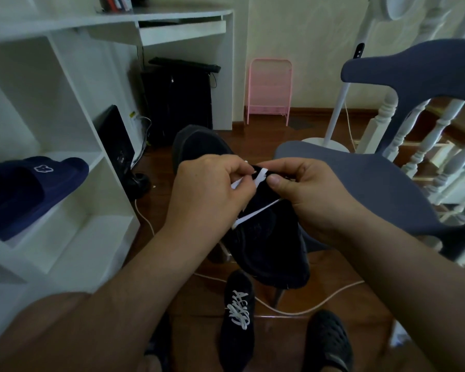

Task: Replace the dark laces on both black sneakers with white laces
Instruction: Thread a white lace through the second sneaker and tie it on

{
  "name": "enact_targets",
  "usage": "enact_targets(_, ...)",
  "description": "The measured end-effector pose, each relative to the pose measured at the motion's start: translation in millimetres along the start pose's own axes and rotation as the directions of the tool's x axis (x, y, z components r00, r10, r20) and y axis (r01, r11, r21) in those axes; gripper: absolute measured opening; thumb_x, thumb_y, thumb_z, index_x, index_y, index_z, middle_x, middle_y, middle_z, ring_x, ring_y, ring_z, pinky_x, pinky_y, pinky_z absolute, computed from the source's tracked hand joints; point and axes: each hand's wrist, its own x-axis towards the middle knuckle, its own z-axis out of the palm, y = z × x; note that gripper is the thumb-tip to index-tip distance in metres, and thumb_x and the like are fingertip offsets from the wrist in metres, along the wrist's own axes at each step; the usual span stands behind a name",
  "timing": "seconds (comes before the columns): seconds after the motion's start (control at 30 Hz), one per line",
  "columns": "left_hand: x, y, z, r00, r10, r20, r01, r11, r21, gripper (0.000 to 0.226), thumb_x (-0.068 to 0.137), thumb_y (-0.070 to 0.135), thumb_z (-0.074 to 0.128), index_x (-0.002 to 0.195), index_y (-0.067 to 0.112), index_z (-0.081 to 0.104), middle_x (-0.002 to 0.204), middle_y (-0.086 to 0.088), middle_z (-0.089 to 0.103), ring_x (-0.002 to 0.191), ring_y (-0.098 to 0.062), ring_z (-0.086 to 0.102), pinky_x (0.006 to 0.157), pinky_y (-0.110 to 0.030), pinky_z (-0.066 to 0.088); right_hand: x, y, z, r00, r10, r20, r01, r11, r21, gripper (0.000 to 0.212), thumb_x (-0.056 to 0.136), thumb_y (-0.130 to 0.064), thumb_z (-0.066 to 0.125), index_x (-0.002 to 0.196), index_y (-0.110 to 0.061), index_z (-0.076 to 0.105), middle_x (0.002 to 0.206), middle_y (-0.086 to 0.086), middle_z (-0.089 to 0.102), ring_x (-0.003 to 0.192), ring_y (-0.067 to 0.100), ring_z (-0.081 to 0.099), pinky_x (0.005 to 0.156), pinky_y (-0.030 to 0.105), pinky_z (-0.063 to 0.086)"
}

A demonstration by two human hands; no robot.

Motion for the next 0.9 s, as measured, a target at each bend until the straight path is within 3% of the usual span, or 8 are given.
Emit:
enact_targets(0.17,0,2,1,1.0,-0.008,0.008,0.008,1.0,-0.002,0.012,0.094,0.024,0.075,0.103,0.025,0.083,0.091,0.014,0.075,0.083,0.001,0.064,0.072,-0.004,0.044,-3,-3,-1,1.0,-0.012,0.005,0.012,0.997,-0.076,0.026,0.101,0.0,0.059,0.118,-0.012,0.074,0.106,0.005,0.078,0.102,0.016,0.074,0.09,0.03,0.06)
enact_targets(0.3,0,4,2,0.996,-0.017,0.082,0.02,0.999,-0.037,0.005,0.095,0.027,0.076,0.098,0.027,0.072,0.081,0.014,0.068,0.078,-0.003,0.064,0.068,-0.02,0.051,-4,-3,-3,0.997,-0.067,0.023,0.07,0.909,-0.41,0.042,0.098,-0.011,0.067,0.137,-0.026,0.065,0.12,-0.009,0.071,0.11,0.005,0.067,0.098,0.028,0.056)
enact_targets(0.43,1,-1,1,0.981,-0.084,0.175,0.083,0.996,0.015,0.013,0.094,0.028,0.076,0.098,0.03,0.064,0.083,0.014,0.064,0.081,-0.001,0.061,0.065,-0.016,0.047,-4,-1,2,0.998,-0.064,0.02,0.064,0.839,-0.54,0.035,0.1,-0.013,0.065,0.131,-0.03,0.069,0.115,-0.015,0.07,0.102,-0.001,0.065,0.083,0.013,0.051)
enact_targets(0.5,2,-4,1,0.966,-0.093,0.239,0.097,0.995,-0.007,0.011,0.098,0.026,0.072,0.104,0.031,0.066,0.091,0.016,0.067,0.088,-0.001,0.063,0.067,-0.009,0.043,-2,3,3,0.997,-0.054,-0.048,0.02,0.848,-0.53,0.029,0.1,-0.014,0.065,0.12,-0.032,0.074,0.107,-0.017,0.072,0.097,-0.002,0.066,0.077,0.012,0.049)
enact_targets(0.6,1,-8,1,0.953,-0.08,0.293,0.092,0.995,-0.025,0.015,0.103,0.026,0.064,0.116,0.033,0.066,0.106,0.014,0.066,0.099,-0.002,0.059,0.073,-0.007,0.039,3,9,1,0.981,-0.021,-0.193,-0.067,0.897,-0.437,0.027,0.101,-0.012,0.063,0.106,-0.034,0.077,0.099,-0.015,0.075,0.095,0.001,0.069,0.08,0.021,0.055)
enact_targets(0.73,-3,-12,3,0.985,-0.07,0.16,0.064,0.997,0.043,0.01,0.098,0.041,0.067,0.105,0.035,0.064,0.101,0.02,0.052,0.106,-0.006,0.046,0.082,-0.022,0.036,8,12,-4,0.931,0.012,-0.364,-0.097,0.971,-0.217,0.032,0.1,-0.005,0.06,0.099,-0.031,0.079,0.095,-0.01,0.078,0.09,0.003,0.073,0.082,0.026,0.06)
enact_targets(0.8,-4,-15,4,0.977,-0.147,0.153,0.133,0.986,0.1,0.019,0.095,0.053,0.065,0.09,0.036,0.059,0.096,0.016,0.054,0.098,-0.009,0.049,0.076,-0.03,0.039,9,10,-6,0.899,0.006,-0.438,-0.067,0.99,-0.124,0.032,0.101,-0.004,0.059,0.101,-0.029,0.079,0.096,-0.009,0.078,0.09,0.002,0.074,0.083,0.026,0.06)
enact_targets(0.9,-5,-20,5,0.885,-0.335,0.323,0.339,0.94,0.045,0.035,0.097,0.065,0.058,0.084,0.032,0.061,0.08,0.009,0.062,0.075,-0.011,0.06,0.06,-0.031,0.044,9,11,-7,0.867,-0.013,-0.498,-0.025,0.997,-0.07,0.029,0.102,-0.007,0.058,0.113,-0.025,0.077,0.102,-0.006,0.078,0.096,0.005,0.074,0.088,0.028,0.061)
